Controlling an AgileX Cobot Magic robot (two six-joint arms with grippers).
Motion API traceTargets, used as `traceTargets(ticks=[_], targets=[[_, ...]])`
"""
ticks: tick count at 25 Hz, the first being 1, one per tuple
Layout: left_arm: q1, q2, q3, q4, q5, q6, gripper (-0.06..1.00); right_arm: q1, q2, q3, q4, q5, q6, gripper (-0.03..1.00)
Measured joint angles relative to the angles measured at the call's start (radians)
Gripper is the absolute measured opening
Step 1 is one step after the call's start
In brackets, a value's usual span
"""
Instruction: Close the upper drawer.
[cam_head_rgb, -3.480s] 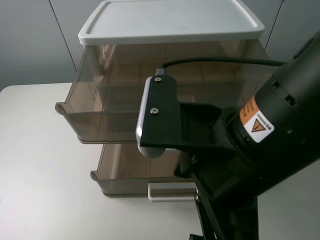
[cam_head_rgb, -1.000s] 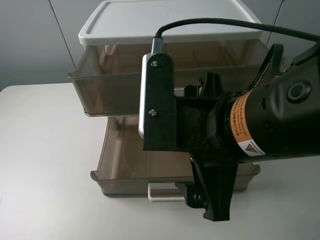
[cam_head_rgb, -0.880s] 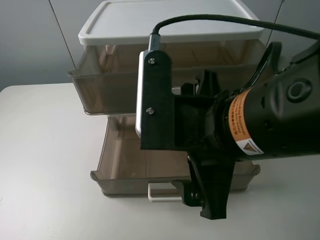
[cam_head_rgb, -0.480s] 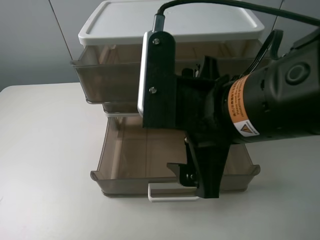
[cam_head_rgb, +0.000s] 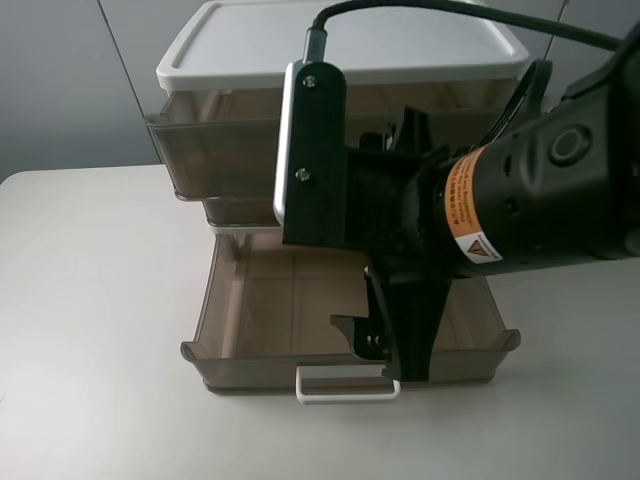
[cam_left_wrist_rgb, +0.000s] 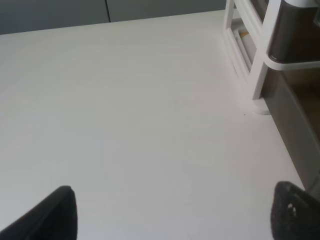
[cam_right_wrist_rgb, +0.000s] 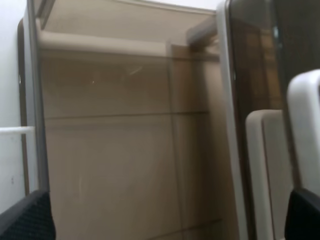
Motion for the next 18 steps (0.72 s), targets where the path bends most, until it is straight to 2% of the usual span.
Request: traceTargets(ticks=[7, 13, 18], targets=[[0.000, 0.000, 0.000, 0.000, 0.000, 0.000, 0.74, -0.006, 0.024, -0.008, -0.033, -0.027, 0.000, 0.70], [0.000, 0.000, 0.000, 0.000, 0.000, 0.000, 0.74, -0.079, 0.034, -0.018, -0.038, -0.035, 0.000, 0.70], [0.000, 0.000, 0.000, 0.000, 0.000, 0.000, 0.74, -0.103, 0.036, -0.020, -0.053, -0.052, 0.001, 0.70]])
